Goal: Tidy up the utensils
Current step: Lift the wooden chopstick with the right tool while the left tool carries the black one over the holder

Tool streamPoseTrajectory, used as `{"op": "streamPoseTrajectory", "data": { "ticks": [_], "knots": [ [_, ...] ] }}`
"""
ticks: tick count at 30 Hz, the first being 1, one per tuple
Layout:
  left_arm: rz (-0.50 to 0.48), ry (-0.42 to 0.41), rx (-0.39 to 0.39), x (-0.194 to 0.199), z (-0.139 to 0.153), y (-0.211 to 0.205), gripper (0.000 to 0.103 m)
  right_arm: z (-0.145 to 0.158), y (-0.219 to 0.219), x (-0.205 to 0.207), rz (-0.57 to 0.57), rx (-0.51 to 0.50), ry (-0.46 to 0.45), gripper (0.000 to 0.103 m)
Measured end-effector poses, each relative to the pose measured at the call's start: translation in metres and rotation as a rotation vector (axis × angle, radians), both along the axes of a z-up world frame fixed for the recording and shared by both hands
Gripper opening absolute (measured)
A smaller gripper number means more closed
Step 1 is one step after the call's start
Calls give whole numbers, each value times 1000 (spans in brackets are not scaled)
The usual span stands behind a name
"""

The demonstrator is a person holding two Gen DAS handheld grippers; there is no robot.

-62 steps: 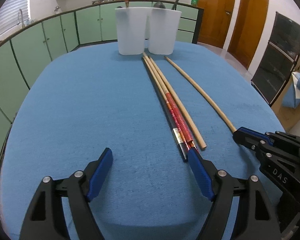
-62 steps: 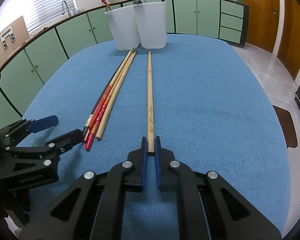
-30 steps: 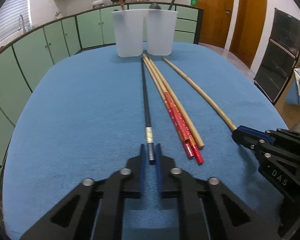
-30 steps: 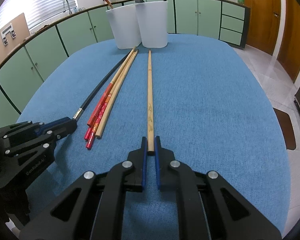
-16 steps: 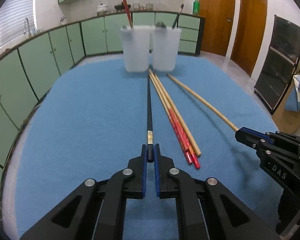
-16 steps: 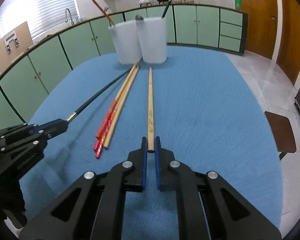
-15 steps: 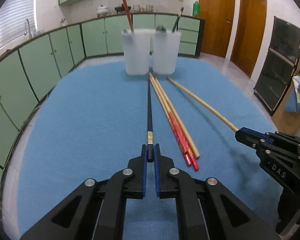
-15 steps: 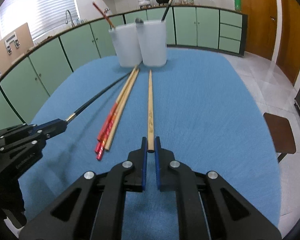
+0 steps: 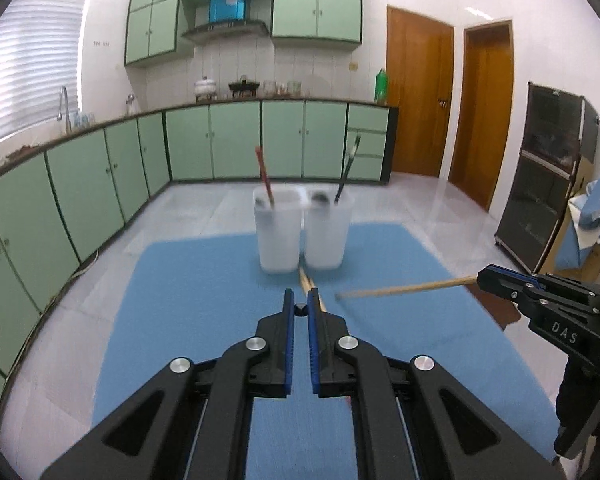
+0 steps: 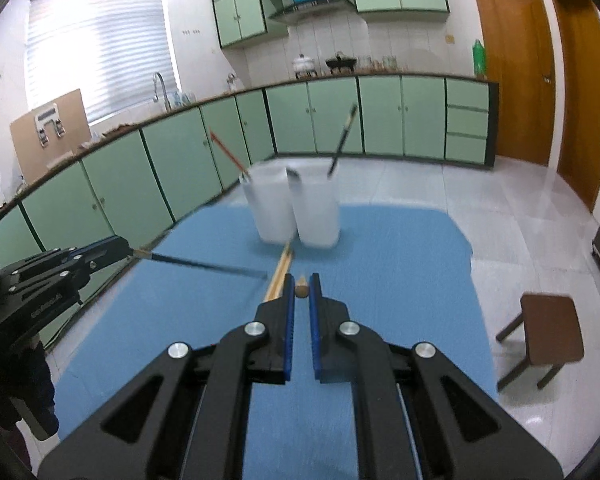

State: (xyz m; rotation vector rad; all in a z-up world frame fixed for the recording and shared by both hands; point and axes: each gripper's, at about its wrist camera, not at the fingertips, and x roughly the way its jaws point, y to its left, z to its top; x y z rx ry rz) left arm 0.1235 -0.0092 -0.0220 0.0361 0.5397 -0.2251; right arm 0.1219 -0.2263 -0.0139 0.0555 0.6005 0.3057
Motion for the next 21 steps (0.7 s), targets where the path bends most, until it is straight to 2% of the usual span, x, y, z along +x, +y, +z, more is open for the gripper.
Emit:
{"op": "streamPoseTrajectory", "data": {
  "ticks": [6,14,18,21],
  "knots": [
    [-39,-55,1,22,31,-4,6,41,5,28,47,-9,-31,6],
    [-75,-52,-41,56,49,-4,6,77,4,71,91,2,-13,6],
    [-80,-104,-40,65,68,-5,6,105,3,83,98,3,-53,6],
    [-83,-172,-60,76,95,-6,6,133,2,97,93,6,-110,6]
  ]
}}
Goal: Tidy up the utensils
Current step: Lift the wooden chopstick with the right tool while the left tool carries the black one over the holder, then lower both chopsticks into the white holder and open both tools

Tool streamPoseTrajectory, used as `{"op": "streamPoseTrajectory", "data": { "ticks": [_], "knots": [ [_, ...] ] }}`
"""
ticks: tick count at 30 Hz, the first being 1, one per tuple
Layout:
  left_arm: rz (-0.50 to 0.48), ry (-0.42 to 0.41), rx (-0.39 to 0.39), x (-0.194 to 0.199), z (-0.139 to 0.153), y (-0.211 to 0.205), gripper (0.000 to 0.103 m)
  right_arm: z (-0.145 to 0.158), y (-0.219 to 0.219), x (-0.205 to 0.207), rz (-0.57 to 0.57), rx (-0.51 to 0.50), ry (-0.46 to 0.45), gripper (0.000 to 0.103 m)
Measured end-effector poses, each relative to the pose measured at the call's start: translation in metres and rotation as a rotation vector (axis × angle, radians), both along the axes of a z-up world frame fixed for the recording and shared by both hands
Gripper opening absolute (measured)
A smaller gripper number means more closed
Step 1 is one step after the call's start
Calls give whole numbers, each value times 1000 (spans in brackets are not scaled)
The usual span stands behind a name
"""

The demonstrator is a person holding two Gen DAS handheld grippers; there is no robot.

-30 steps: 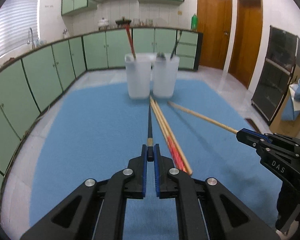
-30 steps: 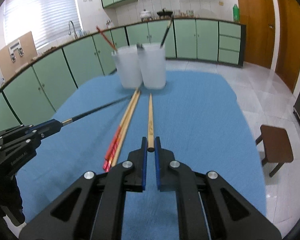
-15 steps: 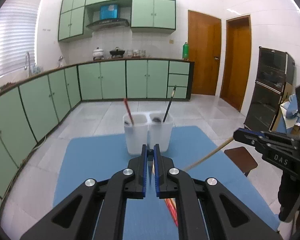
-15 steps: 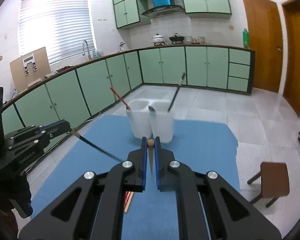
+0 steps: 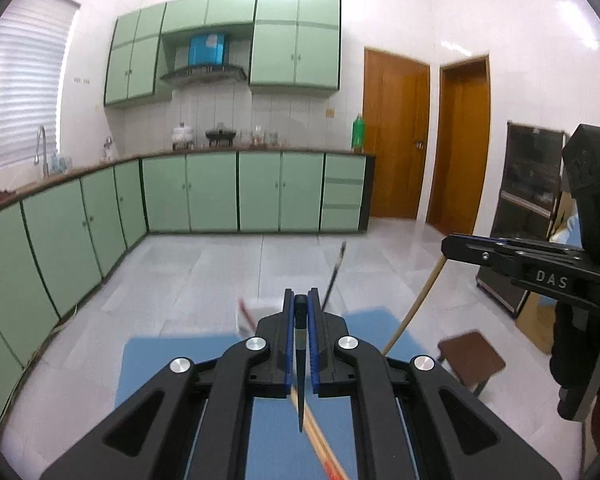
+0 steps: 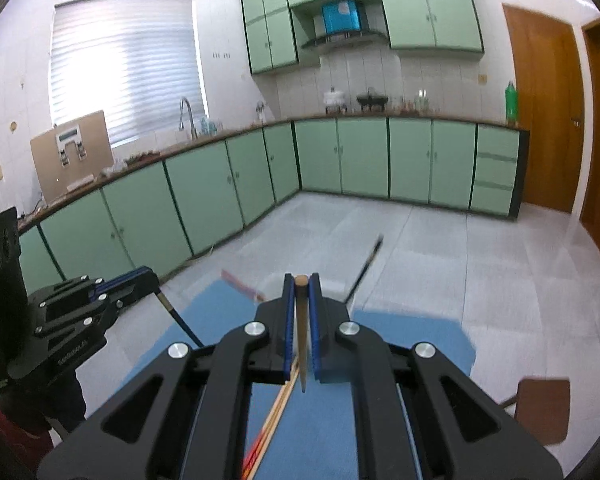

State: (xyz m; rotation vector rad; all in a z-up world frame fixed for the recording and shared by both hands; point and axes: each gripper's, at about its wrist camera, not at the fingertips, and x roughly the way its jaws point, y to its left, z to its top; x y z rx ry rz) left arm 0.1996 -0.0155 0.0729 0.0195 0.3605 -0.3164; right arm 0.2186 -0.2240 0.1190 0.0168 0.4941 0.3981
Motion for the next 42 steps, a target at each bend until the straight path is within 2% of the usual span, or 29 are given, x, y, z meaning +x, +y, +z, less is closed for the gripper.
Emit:
{"op": "streamPoseTrajectory", "data": {
  "ticks": [5,10,13,19,25,27,29,31,35,37,42],
  "knots": [
    [23,-112,-27,23,41,-5,6,42,1,33,-33,7,-100,6],
    [68,-176,-24,64,57,-10,6,47,6,69,-74,-22,-138,6],
    [80,-153,-9,91,47,-16,6,32,9,91,-89,-42,-122,6],
    [85,-59,39,130,2,-24,6,-13,12,124,-94,-44,-39,6],
    [75,27,51,142,-23,-25,7,-44,23,127,-85,-78,15,7],
    [77,31,49,138,-23,-22,10,-49,25,124,-90,-78,24,9],
    [79,23,48,131,-19,-21,18,-51,22,121,-100,-71,32,9],
    [80,5,51,122,-13,-19,23,-50,17,114,-111,-58,28,12],
    [79,-25,54,97,-2,-14,37,-45,4,94,-142,-43,3,32],
    [79,-26,49,86,-1,-10,42,-45,-3,81,-150,-30,-6,36],
    [93,-24,48,46,-13,-1,56,-61,-16,37,-174,-10,0,64]
  ]
}}
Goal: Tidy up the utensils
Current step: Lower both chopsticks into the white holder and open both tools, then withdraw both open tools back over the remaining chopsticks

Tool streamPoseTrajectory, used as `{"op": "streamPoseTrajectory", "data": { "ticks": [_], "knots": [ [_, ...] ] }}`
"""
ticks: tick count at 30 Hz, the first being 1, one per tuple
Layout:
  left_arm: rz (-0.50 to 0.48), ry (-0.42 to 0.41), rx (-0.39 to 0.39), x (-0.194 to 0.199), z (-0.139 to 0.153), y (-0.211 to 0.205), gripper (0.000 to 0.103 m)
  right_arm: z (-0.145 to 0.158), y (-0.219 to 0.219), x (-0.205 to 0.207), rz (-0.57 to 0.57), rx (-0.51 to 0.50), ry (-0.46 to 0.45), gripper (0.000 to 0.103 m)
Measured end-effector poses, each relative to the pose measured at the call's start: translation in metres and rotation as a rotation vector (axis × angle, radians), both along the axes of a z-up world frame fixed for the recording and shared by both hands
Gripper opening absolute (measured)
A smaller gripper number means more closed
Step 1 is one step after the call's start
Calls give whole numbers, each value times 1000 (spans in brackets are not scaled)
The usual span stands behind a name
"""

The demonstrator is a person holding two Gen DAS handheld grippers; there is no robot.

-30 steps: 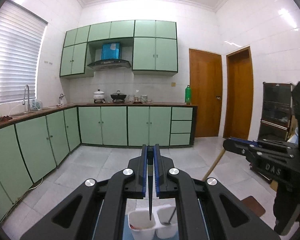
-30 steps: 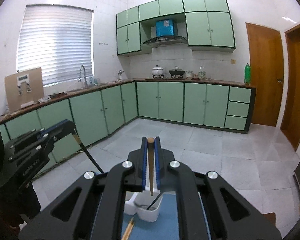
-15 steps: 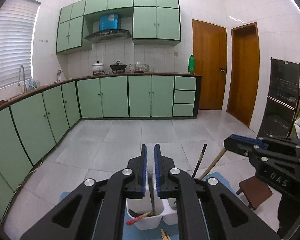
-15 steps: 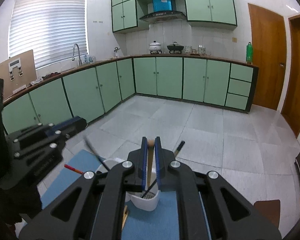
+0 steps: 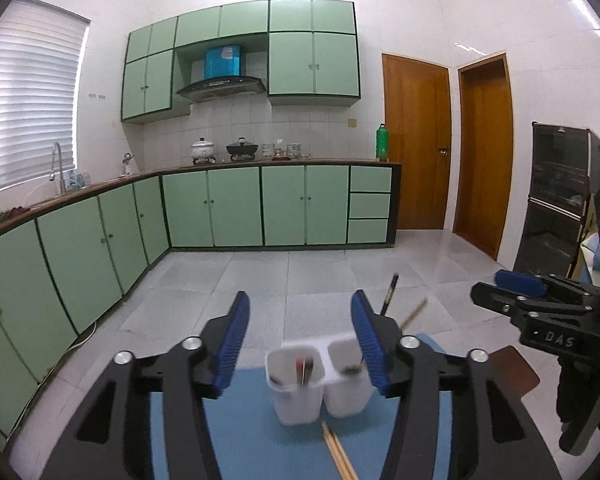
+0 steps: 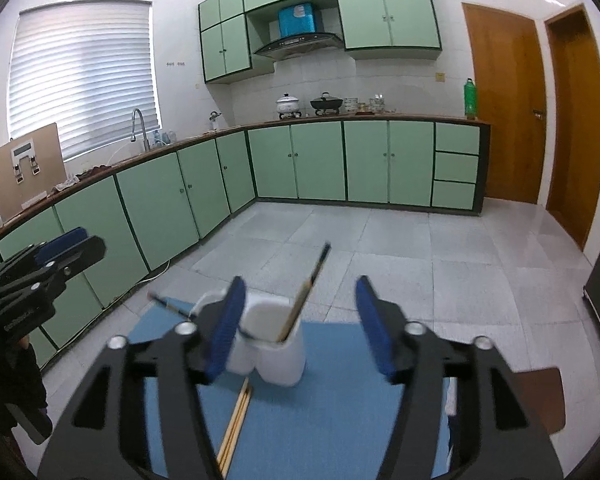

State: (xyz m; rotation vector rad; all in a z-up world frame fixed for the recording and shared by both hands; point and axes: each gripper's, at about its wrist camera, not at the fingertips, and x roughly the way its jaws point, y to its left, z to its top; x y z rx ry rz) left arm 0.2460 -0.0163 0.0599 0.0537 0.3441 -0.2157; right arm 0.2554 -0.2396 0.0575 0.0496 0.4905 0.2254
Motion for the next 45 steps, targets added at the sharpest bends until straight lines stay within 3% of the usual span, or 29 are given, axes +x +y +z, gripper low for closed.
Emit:
{"op": "streamPoseTrajectory", "data": {
  "ticks": [5,9,18,29,38,45],
  "knots": [
    [23,74,-41,-36,-39,13,66,-35,-6,-46,-27,22,23,91],
    [49,126,-40,-57,-74,19,76,-70,-5,-75,-35,26,74,94],
    [59,303,-22,-88,-155,25,80,-135,18,-121,-31,19,196,95],
    [76,463,30,-109,-214,28,82,-193,44,-140,6,-32,356,94],
    [95,509,47,-113,-227,33,83,-209,61,-138,22,-84,420,94],
    [103,521,31,-108,-228,38,84,-212,70,-130,22,-134,436,86]
  ]
}}
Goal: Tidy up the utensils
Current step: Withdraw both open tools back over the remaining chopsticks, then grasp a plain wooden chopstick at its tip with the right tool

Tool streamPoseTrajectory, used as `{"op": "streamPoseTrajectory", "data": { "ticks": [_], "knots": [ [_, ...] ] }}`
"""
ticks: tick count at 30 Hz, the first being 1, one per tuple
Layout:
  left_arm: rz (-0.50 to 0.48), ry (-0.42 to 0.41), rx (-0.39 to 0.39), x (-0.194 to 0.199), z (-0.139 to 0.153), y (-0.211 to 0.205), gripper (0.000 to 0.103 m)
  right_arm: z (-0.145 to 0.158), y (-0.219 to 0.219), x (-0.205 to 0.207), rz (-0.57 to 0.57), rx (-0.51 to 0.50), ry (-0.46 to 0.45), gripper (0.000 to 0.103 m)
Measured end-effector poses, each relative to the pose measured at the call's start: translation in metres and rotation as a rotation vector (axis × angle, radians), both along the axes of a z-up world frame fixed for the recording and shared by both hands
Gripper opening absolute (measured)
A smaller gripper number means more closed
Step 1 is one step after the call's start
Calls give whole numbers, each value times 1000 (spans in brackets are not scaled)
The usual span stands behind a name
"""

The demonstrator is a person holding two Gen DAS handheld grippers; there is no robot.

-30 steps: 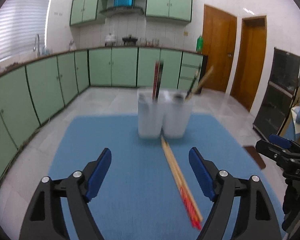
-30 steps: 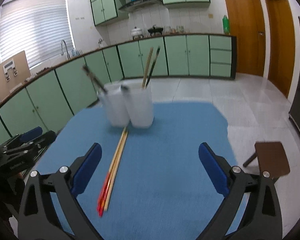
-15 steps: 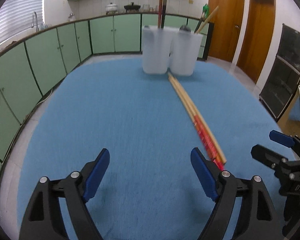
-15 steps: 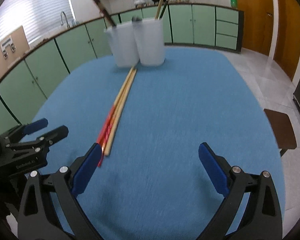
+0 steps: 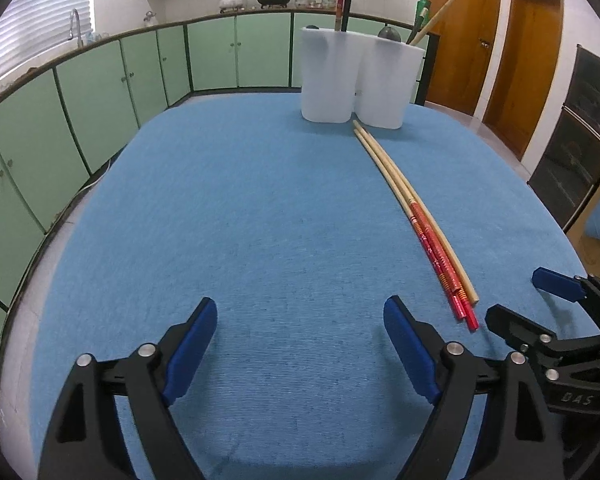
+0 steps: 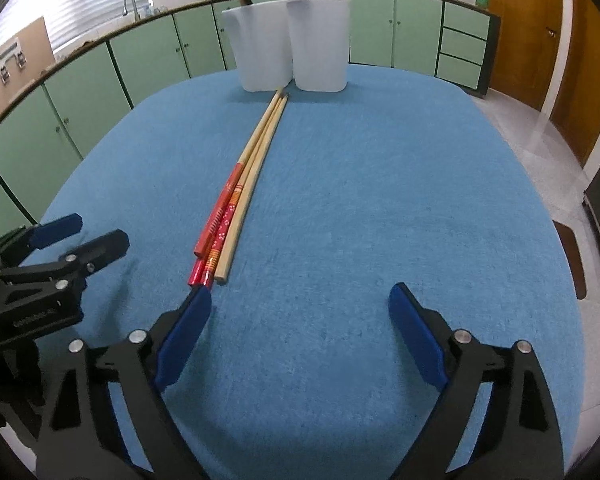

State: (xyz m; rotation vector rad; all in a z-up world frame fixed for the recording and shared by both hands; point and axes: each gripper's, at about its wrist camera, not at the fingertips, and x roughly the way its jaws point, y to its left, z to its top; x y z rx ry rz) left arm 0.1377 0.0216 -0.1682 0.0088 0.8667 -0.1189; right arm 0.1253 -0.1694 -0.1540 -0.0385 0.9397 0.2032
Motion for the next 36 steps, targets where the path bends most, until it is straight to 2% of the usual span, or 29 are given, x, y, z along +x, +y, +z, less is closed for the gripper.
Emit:
{"op": "streamPoseTrajectory", "data": {
  "ticks": [10,16,19,21,22,24,26,36],
  "knots": [
    [20,14,-20,4,-2,7,85,-2,18,5,33,-27,0,79],
    [24,17,-17,6,-4,5,85,-1,22,9,29,-31,-9,65],
    [22,16,-10,6,-3,3,86,0,26,8,44,-39,-22,49],
    [21,16,-7,6,-3,2,86,0,27,6,56,-26,-23,35],
    [22,17,-6,6,-3,2,86,0,28,6,59,-21,-23,32],
    [22,19,-6,7,-4,1,86,0,29,6,73,-7,-22,16],
    [20,21,-7,7,-4,0,86,0,29,7,87,9,-19,8],
    [-19,15,-14,4,-2,-18,86,2,-1,5,41,39,-17,6]
  ]
}}
